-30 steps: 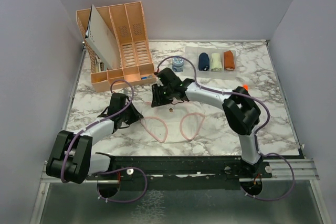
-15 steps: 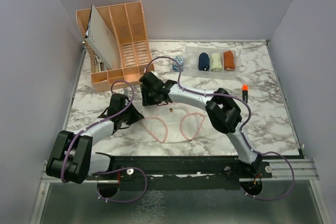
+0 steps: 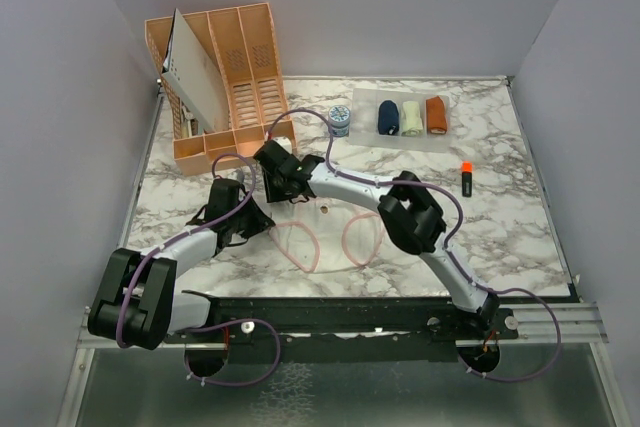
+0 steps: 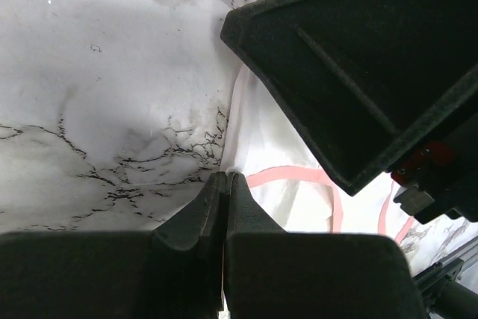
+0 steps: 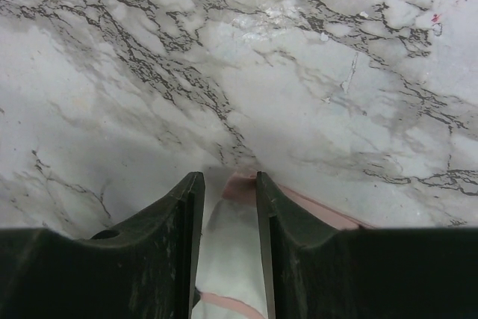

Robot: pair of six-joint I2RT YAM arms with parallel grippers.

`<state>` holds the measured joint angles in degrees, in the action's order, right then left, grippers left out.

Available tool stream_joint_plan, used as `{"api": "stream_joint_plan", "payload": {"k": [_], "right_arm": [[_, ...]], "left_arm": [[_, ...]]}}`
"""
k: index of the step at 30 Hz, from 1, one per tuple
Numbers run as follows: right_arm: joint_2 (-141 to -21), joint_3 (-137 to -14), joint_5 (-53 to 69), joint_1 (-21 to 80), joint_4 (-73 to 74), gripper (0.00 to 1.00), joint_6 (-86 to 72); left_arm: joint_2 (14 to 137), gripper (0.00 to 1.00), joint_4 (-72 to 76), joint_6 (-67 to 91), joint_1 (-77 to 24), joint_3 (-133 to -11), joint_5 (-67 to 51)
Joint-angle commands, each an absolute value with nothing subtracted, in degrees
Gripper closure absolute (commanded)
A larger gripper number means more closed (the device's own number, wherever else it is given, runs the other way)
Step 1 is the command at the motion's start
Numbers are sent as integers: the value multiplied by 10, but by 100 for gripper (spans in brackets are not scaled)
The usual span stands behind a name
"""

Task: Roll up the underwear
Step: Fold the underwear at the center of the board.

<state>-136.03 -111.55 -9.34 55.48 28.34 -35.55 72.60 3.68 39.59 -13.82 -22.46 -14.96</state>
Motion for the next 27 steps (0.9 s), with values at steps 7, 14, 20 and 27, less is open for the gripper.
{"api": "stream_joint_plan", "payload": {"k": [7, 14, 20, 27], "right_arm": [[-1399, -1104, -183, 575, 320, 74, -344], [-1394, -1113, -140, 575, 301, 99, -335], [-1355, -1111, -98, 573, 273, 99, -332], [-1255, -964, 59, 530, 122, 100, -366]], "left_arm": [[704, 100, -44, 383, -138, -216, -123], [683, 100, -43, 391, -138, -215, -132], [674, 100, -57, 378, -138, -235, -163], [646, 100, -16, 406, -139, -250, -300]]}}
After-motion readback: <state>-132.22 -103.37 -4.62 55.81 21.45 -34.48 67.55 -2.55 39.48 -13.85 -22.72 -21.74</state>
